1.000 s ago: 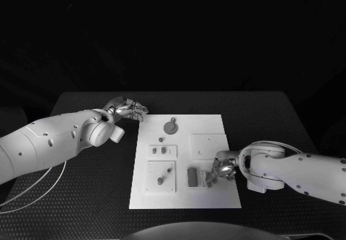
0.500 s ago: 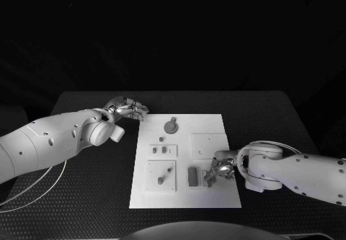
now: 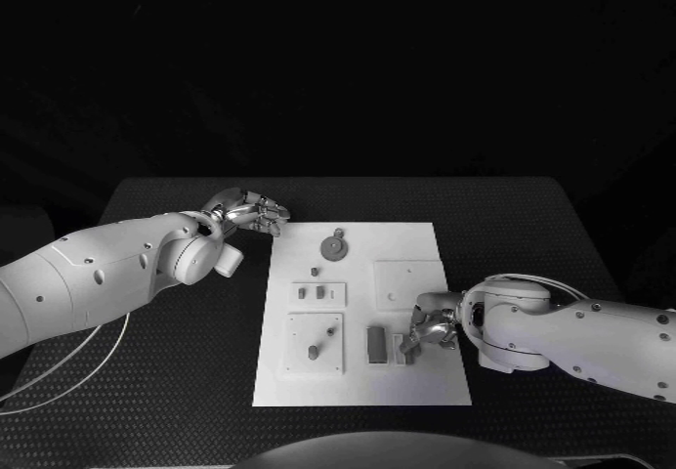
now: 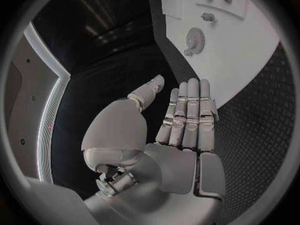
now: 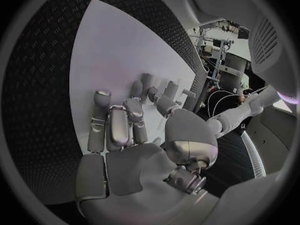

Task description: Assemble the parts on the task board

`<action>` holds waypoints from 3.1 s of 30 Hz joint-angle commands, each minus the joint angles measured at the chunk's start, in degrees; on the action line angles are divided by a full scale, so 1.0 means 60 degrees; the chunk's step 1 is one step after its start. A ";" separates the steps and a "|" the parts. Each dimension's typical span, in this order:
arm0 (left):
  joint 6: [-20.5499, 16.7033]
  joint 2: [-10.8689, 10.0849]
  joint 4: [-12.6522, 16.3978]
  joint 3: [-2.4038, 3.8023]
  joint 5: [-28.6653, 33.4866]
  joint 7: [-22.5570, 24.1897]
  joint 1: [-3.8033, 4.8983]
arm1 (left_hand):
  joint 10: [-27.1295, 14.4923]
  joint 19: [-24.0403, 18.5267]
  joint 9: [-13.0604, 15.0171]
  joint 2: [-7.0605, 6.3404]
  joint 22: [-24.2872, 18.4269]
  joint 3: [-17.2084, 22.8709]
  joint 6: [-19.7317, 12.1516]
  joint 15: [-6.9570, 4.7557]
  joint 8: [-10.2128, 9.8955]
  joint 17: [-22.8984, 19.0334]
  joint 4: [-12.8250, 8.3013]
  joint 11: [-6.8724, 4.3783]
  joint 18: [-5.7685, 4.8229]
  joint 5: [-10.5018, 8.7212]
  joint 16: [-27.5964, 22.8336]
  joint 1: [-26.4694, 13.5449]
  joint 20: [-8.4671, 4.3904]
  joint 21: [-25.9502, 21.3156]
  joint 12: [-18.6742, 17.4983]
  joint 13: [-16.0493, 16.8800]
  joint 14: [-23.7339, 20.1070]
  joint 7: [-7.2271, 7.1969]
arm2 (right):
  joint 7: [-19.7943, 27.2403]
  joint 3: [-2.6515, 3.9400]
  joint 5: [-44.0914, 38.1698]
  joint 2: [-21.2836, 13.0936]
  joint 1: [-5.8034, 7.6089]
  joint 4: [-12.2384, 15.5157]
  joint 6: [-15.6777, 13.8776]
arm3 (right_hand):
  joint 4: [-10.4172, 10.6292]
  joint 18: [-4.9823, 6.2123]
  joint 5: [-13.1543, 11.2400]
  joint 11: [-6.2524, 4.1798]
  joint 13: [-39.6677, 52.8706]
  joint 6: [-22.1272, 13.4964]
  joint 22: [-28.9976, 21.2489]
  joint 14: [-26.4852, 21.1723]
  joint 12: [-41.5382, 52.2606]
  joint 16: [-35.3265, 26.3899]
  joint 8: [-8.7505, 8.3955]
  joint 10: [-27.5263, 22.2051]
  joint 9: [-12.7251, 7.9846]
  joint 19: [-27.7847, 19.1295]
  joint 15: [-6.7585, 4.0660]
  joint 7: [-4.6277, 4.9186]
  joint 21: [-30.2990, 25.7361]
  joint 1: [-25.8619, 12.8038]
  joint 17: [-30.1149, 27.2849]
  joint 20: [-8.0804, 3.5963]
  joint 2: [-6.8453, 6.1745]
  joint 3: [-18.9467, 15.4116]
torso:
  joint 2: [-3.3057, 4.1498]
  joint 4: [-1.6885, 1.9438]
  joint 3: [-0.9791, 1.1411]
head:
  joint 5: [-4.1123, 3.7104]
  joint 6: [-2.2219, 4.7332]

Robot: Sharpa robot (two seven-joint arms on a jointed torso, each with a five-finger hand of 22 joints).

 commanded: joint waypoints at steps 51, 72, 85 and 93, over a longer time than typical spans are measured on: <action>0.0173 -0.0076 0.0069 0.0001 0.0049 0.0024 0.0008 | 0.0039 -0.0005 -0.0012 0.0003 -0.0018 -0.0011 0.0043 0.0021 0.0087 0.0078 0.0076 0.0003 0.0022 -0.0013 -0.0118 -0.0056 0.0013 -0.0006 0.0003 0.0031 0.0081 -0.0056 | -0.0462 -0.0253 -0.5177 -0.0305 -0.0099 0.0458 0.1194 | 0.0965 0.0129 0.0015 0.0140 -0.0415 -0.0197 0.0185 -0.0480 -0.0662 -0.0041 -0.0265 -0.0511 0.0024 -0.0288 0.0095 0.0184 -0.0020 0.0095 -0.0607 0.0083 -0.1576 0.0079 | -0.0001 -0.0005 0.0002 | -0.0060 -0.0061; 0.0160 -0.0090 0.0133 0.0001 0.0049 0.0025 0.0008 | 0.0048 -0.0004 -0.0015 0.0005 -0.0018 -0.0014 0.0047 0.0020 0.0091 0.0099 0.0082 0.0000 0.0021 -0.0013 -0.0131 -0.0059 0.0014 -0.0003 0.0001 0.0033 0.0089 -0.0059 | -0.0454 -0.0291 -0.5888 -0.0213 -0.0144 0.0565 0.0900 | -0.0002 0.0129 0.0011 0.0184 -0.0624 -0.0264 0.0157 -0.0638 -0.0920 -0.0111 -0.0353 -0.0672 -0.0012 -0.0378 0.0152 0.0230 -0.0034 0.0967 -0.0888 0.0169 -0.0799 -0.0096 | -0.0002 -0.0002 0.0004 | -0.0083 -0.0057; 0.0140 -0.0090 0.0130 0.0001 0.0049 0.0020 0.0008 | 0.0049 -0.0002 -0.0019 0.0002 -0.0018 -0.0023 0.0045 0.0020 0.0090 0.0113 0.0095 0.0001 0.0020 -0.0014 -0.0139 -0.0076 0.0014 -0.0001 -0.0003 0.0032 0.0094 -0.0058 | -0.0433 -0.0279 -0.1997 -0.0396 -0.0105 0.0286 0.0200 | -0.0041 0.0129 0.0014 0.0234 -0.0602 -0.0373 0.0182 -0.0565 -0.0848 -0.0046 -0.0481 -0.0599 -0.0142 -0.0439 0.0205 0.0283 -0.0020 0.1087 -0.0744 0.0209 0.0215 0.0179 | -0.0003 -0.0004 0.0003 | -0.0087 -0.0064; 0.0142 -0.0081 0.0126 0.0001 0.0049 0.0014 0.0008 | 0.0049 -0.0002 -0.0021 0.0002 -0.0018 -0.0025 0.0044 0.0020 0.0090 0.0122 0.0101 0.0001 0.0020 -0.0013 -0.0145 -0.0082 0.0014 -0.0001 -0.0005 0.0032 0.0096 -0.0058 | -0.0437 -0.0274 -0.0832 -0.0509 0.0076 0.0321 -0.0201 | -0.0046 0.0129 0.0014 0.0209 -0.0481 -0.0309 0.0190 -0.0486 -0.0673 0.0004 -0.0452 -0.0474 -0.0144 -0.0410 0.0191 0.0258 0.0024 0.1098 -0.0638 0.0192 0.0229 0.0204 | -0.0002 -0.0003 0.0005 | -0.0099 -0.0052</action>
